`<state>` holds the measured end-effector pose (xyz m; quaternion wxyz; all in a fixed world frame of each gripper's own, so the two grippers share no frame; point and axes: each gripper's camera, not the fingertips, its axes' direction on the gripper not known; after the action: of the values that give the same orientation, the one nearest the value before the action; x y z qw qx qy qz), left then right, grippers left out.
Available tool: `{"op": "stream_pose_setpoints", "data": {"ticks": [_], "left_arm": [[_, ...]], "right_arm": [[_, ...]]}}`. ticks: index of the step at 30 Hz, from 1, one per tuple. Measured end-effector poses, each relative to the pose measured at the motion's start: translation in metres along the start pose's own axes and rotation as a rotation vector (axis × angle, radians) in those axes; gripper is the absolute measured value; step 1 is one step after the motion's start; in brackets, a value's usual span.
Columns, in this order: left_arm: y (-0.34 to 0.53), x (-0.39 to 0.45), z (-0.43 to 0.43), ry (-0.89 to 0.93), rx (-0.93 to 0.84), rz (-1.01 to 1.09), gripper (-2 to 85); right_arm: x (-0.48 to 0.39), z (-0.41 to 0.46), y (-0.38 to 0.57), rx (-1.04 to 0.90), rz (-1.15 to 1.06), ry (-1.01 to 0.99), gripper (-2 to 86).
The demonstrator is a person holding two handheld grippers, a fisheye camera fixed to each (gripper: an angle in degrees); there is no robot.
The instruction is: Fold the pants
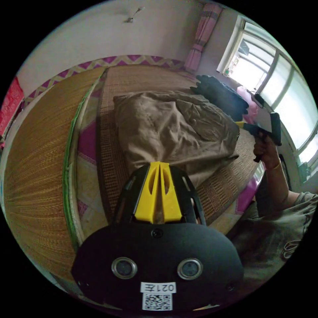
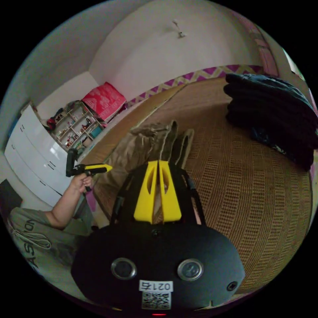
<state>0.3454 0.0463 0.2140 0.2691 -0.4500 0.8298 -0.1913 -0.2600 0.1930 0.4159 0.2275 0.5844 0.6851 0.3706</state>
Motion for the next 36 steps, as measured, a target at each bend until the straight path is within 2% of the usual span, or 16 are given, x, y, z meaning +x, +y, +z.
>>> {"op": "stream_pose_setpoints", "data": {"ticks": [2, 5, 7, 9, 13, 17, 18, 24, 29, 32, 36], "left_arm": [[0.0, -0.019, 0.002, 0.054, 0.008, -0.019, -0.9], [0.002, -0.049, -0.02, 0.164, 0.082, -0.049, -0.7], [0.015, -0.083, -0.053, 0.345, 0.329, -0.107, 0.0], [0.018, -0.115, -0.063, 0.36, 0.368, -0.223, 2.7], [-0.001, -0.178, -0.054, 0.307, 0.245, -0.359, 15.4], [-0.026, -0.208, -0.027, 0.45, 0.084, -0.35, 17.4], [-0.033, -0.213, -0.016, 0.477, 0.011, -0.34, 16.9], [-0.043, -0.238, -0.011, 0.446, -0.038, -0.32, 7.6], [-0.035, -0.253, -0.047, 0.468, 0.06, -0.352, 1.1], [-0.034, -0.27, -0.103, 0.445, 0.164, -0.32, 0.0], [-0.041, -0.336, -0.199, 0.339, 0.3, -0.351, 0.7]], "right_arm": [[0.011, 0.024, 0.011, -0.088, 0.012, 0.066, -0.3], [0.028, 0.012, 0.007, -0.043, 0.067, -0.005, 0.4], [0.034, -0.002, 0.0, 0.024, 0.078, 0.013, 3.0], [0.044, -0.001, -0.01, 0.035, 0.108, 0.0, 7.1], [0.065, 0.044, -0.052, -0.111, 0.158, -0.089, 13.5], [0.074, 0.095, -0.081, -0.261, 0.196, -0.108, 14.5], [0.076, 0.106, -0.088, -0.27, 0.205, -0.128, 14.0], [0.082, 0.146, -0.098, -0.298, 0.236, -0.195, 8.6], [0.058, 0.138, -0.107, -0.253, 0.193, -0.245, 5.4], [0.003, 0.137, -0.14, -0.24, 0.037, -0.184, 5.3], [-0.085, 0.177, -0.214, -0.201, -0.126, -0.213, 5.4]]}}
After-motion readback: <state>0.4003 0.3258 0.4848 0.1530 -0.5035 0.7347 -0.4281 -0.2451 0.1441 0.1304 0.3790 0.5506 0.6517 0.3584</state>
